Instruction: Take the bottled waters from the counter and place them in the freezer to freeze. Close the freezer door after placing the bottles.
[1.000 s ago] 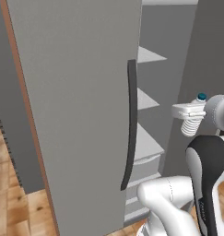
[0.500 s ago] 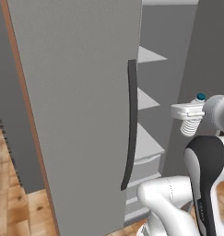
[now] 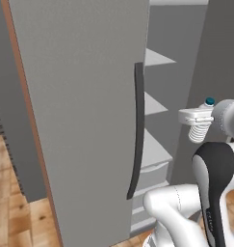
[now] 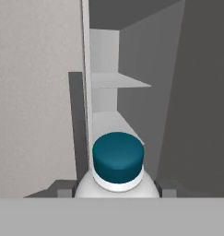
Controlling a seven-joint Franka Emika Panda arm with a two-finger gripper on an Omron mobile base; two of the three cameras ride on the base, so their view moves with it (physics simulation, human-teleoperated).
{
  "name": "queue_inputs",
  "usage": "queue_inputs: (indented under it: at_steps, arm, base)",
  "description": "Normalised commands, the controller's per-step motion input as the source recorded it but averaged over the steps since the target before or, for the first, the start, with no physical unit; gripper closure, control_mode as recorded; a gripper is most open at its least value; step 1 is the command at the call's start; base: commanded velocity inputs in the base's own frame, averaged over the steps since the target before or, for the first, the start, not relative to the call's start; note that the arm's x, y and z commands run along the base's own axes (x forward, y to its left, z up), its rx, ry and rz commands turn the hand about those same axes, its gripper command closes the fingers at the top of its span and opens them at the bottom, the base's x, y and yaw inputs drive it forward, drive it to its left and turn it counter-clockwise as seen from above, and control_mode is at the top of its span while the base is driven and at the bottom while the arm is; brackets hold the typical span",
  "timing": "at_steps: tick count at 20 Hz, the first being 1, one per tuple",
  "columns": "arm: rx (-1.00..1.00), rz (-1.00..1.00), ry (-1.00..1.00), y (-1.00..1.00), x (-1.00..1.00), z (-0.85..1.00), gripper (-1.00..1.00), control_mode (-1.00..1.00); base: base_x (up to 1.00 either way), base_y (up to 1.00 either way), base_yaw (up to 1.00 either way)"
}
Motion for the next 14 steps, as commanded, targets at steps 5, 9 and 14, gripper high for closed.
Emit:
queue_inputs:
  at_steps: [5,9,14]
  arm:
    - [0.0,0.0,0.0,0.0,0.0,0.0,1.0,1.0]
    - [0.0,0.0,0.0,0.0,0.0,0.0,1.0,1.0]
    - [0.0,0.0,0.0,0.0,0.0,0.0,1.0,1.0]
  base:
    - [0.23,0.0,0.01]
    - [0.44,0.0,0.0]
    - [0.44,0.0,0.0]
